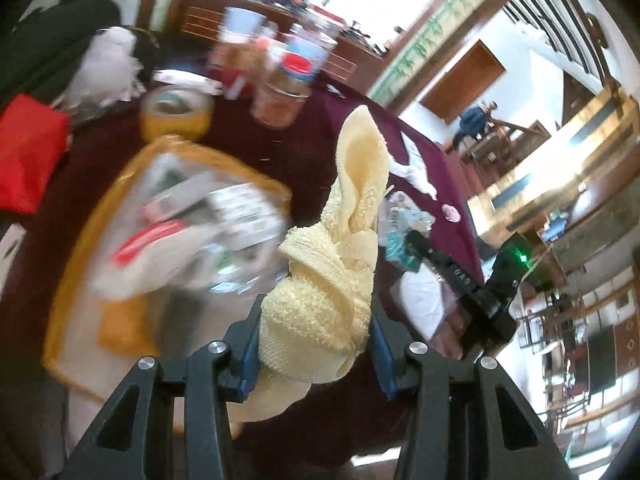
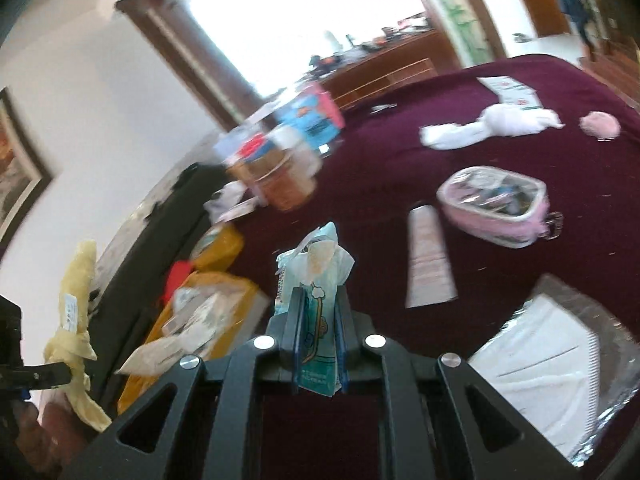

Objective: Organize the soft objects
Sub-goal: 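Grasp the teal cartoon sachet with the right tool while the left tool grasps the yellow towel, then drop the teal sachet and yellow towel into the tray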

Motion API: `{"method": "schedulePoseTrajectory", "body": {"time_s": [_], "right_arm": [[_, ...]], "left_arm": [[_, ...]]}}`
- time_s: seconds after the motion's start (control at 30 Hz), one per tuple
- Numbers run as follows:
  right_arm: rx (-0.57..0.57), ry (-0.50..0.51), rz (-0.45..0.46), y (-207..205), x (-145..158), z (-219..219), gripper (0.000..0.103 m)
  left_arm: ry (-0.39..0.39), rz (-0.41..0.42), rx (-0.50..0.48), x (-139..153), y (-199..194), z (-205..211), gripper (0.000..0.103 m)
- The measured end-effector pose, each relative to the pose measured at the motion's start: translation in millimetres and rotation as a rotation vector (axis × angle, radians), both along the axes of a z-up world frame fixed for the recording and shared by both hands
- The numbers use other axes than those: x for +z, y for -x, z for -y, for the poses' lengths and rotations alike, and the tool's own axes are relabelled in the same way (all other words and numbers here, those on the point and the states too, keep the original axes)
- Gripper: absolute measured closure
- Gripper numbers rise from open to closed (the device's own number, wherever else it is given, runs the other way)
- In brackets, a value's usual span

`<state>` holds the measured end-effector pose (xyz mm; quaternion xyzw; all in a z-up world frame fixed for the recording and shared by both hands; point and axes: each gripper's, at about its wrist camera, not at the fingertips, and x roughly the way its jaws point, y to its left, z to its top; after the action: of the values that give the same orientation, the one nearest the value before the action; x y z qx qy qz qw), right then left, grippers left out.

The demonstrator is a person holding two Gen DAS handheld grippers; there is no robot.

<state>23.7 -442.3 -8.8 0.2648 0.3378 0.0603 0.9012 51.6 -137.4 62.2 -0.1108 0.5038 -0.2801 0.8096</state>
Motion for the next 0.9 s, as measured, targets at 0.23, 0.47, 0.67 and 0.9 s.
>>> {"method": "schedulePoseTrajectory", "body": {"time_s": [0.23, 0.47, 0.67, 0.9], "right_arm": [[0.142, -0.156, 0.043, 19, 23, -69, 0.090], [0.170, -0.080, -0.057, -12, 14, -145, 0.090], [0.156, -0.046, -0.137, -30, -13, -170, 0.090], [0.184, 0.042, -0.141, -40, -22, -195, 0.080]], "left_arm": [[-0.066, -0.011, 0.041, -22, 14, -47, 0.054], [-0.035, -0.048, 0.051, -48, -6, -54, 0.054], [-0.062, -0.063, 0.029, -65, -31, -45, 0.053], [-0.062, -0.055, 0.157, -84, -36, -76, 0.034]]}}
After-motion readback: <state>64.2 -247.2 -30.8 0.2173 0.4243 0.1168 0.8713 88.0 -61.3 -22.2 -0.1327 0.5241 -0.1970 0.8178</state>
